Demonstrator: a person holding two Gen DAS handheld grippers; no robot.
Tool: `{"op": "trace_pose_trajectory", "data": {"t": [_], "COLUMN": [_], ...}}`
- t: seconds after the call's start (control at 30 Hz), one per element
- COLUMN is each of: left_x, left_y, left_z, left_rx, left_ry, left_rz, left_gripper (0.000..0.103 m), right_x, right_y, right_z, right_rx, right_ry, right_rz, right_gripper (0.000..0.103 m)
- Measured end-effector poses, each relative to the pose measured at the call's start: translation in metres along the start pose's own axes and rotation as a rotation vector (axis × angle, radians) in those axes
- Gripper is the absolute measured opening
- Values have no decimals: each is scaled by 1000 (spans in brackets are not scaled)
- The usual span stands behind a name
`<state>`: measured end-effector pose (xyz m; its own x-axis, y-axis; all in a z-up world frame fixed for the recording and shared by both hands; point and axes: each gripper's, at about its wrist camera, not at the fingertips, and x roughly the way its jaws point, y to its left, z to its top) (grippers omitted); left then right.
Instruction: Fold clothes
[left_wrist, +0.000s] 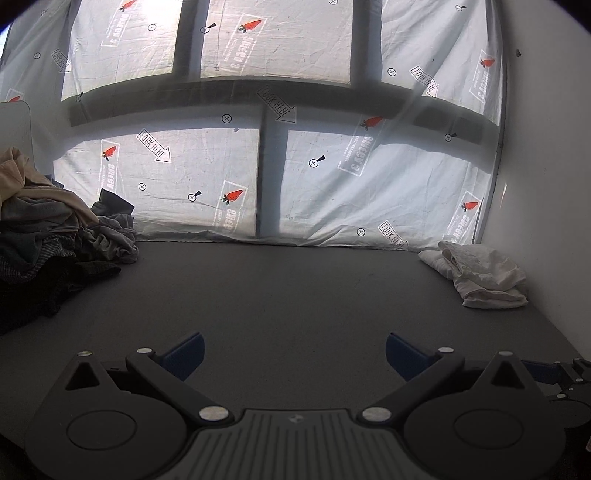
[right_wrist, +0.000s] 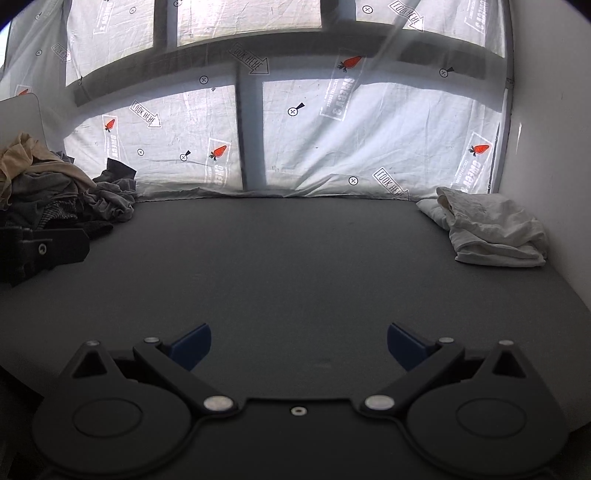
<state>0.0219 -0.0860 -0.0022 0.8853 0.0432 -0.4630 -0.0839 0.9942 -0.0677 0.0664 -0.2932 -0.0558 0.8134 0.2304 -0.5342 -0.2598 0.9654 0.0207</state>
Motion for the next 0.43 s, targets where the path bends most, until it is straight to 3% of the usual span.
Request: {"op": "trace_pose_trajectory", "data": {"t": [0.43], "left_x": [-18], "left_y": [24], "left_z": [-13], "left_rx": [-16], "left_ry": [10], "left_rz": [13], "left_gripper": [103], "right_x": [-23], "right_y": [20], "right_z": [-11], "right_rx": [4], "right_ry": [-8], "right_rz": [-24], "right_gripper": [103]}}
